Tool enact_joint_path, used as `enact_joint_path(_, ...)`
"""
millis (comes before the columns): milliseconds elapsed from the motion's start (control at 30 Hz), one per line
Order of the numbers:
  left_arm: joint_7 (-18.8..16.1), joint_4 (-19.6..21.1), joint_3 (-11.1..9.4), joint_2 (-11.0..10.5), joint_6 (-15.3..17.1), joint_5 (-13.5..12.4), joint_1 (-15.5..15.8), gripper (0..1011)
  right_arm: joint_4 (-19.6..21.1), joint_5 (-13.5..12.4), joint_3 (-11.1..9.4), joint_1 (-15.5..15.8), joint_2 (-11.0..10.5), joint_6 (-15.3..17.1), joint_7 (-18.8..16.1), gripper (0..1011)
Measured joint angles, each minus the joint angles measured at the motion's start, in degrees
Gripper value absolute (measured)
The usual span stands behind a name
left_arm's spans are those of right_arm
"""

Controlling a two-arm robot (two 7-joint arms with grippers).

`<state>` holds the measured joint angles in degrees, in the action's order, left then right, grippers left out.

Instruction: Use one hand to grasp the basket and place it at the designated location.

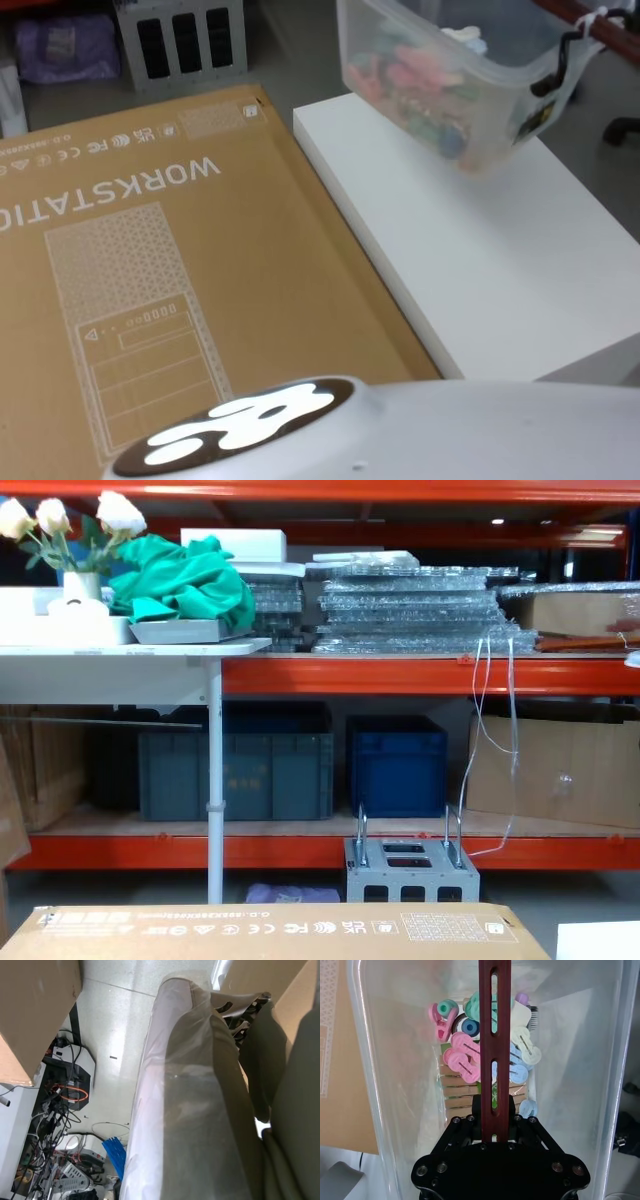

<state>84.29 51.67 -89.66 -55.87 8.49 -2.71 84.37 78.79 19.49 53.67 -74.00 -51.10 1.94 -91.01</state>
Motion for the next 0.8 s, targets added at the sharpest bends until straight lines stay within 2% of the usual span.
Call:
enact_joint_path(233, 0.0, -0.03, 0.0, -0.01, 0.0, -0.01, 0.0, 0, -2.94, -0.39, 1.3, -1.47, 2.66, -3.1, 0.62, 227)
enact_joint_path(333, 0.0, 0.0, 0.0, 0.0, 0.0, 0.0, 0.0, 0, -5.64, -0.66, 2.41, -2.59, 5.61, -6.64, 1.0, 226)
enact_joint_path(533, 0.0, -0.03, 0.0, 0.0, 0.0, 0.0, 0.0, 0, -8.0, -1.11, 3.65, -3.6, 7.98, -9.74, 1.35, 227)
enact_joint_path(700, 0.0, -0.01, 0.0, 0.0, 0.0, 0.0, 0.0, 0, -10.95, -1.8, 5.08, -4.64, 11.3, -13.72, 1.42, 227)
enact_joint_path(800, 0.0, -0.04, 0.0, -0.02, 0.0, -0.02, 0.0, 0, -11.76, -2.17, 5.54, -4.98, 12.46, -15.05, 1.61, 227)
